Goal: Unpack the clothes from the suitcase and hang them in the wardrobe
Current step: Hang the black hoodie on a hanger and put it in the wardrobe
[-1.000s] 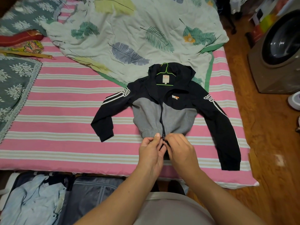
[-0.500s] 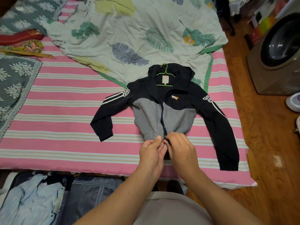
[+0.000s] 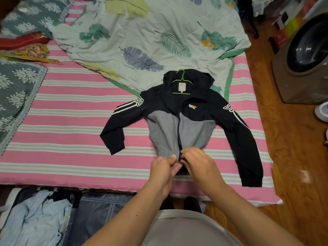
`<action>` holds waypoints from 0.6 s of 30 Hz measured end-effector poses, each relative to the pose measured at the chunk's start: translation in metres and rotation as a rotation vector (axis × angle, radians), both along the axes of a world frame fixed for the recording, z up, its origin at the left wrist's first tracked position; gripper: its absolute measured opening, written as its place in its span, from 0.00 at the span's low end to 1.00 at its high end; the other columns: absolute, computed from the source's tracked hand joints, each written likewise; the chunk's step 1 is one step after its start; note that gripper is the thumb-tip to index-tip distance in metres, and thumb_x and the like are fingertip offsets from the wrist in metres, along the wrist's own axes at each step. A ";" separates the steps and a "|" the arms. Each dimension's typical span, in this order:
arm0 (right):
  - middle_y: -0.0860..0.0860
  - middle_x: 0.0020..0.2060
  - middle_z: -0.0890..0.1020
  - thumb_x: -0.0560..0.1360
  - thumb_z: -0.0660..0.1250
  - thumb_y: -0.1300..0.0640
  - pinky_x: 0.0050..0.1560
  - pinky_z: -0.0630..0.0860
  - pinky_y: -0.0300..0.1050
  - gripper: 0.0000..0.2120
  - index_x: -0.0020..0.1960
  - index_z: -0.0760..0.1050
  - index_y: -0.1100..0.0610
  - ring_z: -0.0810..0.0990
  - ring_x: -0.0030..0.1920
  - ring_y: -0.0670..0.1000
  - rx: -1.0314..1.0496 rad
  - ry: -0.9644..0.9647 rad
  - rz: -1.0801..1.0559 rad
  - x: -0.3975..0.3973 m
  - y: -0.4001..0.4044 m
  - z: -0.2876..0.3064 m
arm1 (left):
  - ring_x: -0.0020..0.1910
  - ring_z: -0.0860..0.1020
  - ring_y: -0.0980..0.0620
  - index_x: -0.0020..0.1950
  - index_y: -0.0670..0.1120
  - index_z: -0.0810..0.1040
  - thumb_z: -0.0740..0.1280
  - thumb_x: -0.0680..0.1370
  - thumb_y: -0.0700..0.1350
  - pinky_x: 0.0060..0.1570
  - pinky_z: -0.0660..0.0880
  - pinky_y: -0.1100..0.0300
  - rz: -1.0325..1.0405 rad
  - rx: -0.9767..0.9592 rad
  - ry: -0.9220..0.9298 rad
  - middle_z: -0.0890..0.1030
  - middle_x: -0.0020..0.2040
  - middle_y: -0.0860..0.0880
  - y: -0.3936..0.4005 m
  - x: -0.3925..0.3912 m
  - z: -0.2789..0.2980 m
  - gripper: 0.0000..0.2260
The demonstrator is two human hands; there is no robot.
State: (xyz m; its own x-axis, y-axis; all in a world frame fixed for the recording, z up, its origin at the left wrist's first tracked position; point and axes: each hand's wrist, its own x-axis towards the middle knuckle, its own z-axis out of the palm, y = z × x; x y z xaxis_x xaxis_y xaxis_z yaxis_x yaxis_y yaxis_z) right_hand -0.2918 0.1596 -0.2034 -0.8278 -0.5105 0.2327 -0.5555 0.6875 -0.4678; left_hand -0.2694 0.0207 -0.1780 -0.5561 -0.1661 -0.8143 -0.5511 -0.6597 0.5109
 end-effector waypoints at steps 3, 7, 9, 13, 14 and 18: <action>0.49 0.41 0.76 0.79 0.62 0.56 0.36 0.74 0.47 0.06 0.47 0.74 0.56 0.76 0.40 0.51 0.057 -0.059 0.018 0.006 0.003 -0.009 | 0.49 0.85 0.42 0.57 0.33 0.76 0.63 0.82 0.34 0.54 0.81 0.50 -0.014 0.038 -0.026 0.84 0.49 0.36 0.002 0.007 -0.009 0.07; 0.49 0.43 0.77 0.77 0.70 0.58 0.40 0.75 0.46 0.05 0.49 0.74 0.56 0.76 0.43 0.49 0.025 -0.157 0.019 0.012 -0.007 -0.015 | 0.44 0.85 0.45 0.61 0.32 0.75 0.63 0.82 0.34 0.55 0.81 0.49 0.021 0.080 -0.067 0.84 0.48 0.38 -0.004 0.009 -0.017 0.10; 0.50 0.41 0.77 0.76 0.71 0.59 0.37 0.76 0.49 0.05 0.48 0.74 0.56 0.76 0.40 0.51 0.012 -0.173 -0.046 0.013 -0.011 -0.014 | 0.46 0.85 0.45 0.61 0.30 0.74 0.63 0.82 0.34 0.53 0.81 0.51 0.016 0.111 -0.083 0.83 0.49 0.36 -0.007 0.009 -0.016 0.10; 0.47 0.40 0.76 0.74 0.73 0.58 0.35 0.73 0.46 0.08 0.46 0.74 0.54 0.76 0.37 0.50 -0.017 -0.271 -0.206 0.011 -0.020 -0.013 | 0.52 0.84 0.43 0.65 0.29 0.70 0.63 0.82 0.32 0.43 0.82 0.55 -0.012 0.078 -0.116 0.80 0.57 0.32 -0.011 0.005 -0.025 0.13; 0.45 0.39 0.75 0.74 0.74 0.58 0.37 0.72 0.45 0.08 0.46 0.74 0.53 0.76 0.37 0.49 -0.024 -0.324 -0.246 0.010 -0.022 -0.012 | 0.52 0.84 0.43 0.64 0.29 0.71 0.63 0.82 0.33 0.43 0.83 0.56 -0.017 0.059 -0.121 0.81 0.56 0.32 -0.011 0.005 -0.028 0.12; 0.45 0.39 0.78 0.74 0.74 0.56 0.40 0.73 0.41 0.05 0.43 0.77 0.52 0.76 0.40 0.46 -0.084 -0.479 -0.319 0.002 -0.030 -0.012 | 0.51 0.85 0.47 0.52 0.36 0.77 0.64 0.83 0.38 0.58 0.79 0.53 -0.034 0.056 -0.083 0.85 0.51 0.38 -0.002 0.013 -0.029 0.05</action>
